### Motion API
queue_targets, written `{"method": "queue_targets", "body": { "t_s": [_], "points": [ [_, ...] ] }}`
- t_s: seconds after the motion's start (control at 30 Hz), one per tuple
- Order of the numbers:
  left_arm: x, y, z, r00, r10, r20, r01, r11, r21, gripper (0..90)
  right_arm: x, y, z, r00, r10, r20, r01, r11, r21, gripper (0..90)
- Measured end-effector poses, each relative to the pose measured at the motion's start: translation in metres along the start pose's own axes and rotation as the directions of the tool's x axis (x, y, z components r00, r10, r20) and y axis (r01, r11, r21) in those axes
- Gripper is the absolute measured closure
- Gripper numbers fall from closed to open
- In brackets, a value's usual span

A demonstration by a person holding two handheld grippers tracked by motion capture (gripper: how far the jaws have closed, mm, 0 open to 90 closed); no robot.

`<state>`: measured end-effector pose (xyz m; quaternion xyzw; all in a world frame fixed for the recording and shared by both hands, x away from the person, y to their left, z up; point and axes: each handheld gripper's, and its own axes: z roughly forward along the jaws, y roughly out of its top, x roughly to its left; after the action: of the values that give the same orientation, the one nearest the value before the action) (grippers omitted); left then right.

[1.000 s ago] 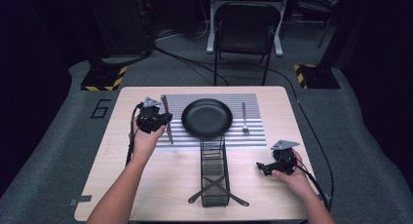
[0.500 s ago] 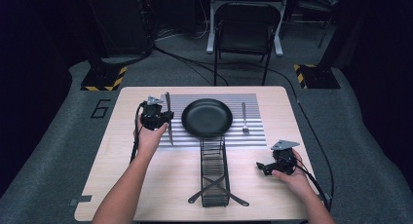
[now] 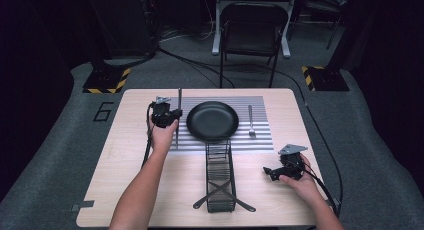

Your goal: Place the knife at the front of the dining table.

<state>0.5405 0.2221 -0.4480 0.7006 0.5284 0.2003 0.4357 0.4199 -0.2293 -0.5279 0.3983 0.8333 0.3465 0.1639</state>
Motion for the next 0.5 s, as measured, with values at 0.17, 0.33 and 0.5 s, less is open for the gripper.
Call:
{"method": "queue_targets", "body": {
  "t_s": [0.17, 0.33, 0.5],
  "points": [
    [0.007, -0.002, 0.015, 0.998, -0.062, -0.013, 0.062, 0.9978, -0.023, 82.9, 0.001, 0.0, 0.0, 1.0, 0.002, 0.0, -0.002, 1.0, 0.0, 0.0],
    [0.013, -0.004, 0.025, 0.9929, -0.109, -0.047, 0.108, 0.9937, -0.028, 82.9, 0.002, -0.001, -0.001, 1.0, 0.005, 0.002, -0.005, 1.0, 0.0, 0.0],
    [0.016, -0.001, 0.031, 0.9908, -0.115, -0.073, 0.113, 0.9933, -0.022, 82.8, 0.002, -0.001, -0.001, 1.0, 0.002, 0.004, -0.002, 1.0, 0.0, 0.0]
  ]
}}
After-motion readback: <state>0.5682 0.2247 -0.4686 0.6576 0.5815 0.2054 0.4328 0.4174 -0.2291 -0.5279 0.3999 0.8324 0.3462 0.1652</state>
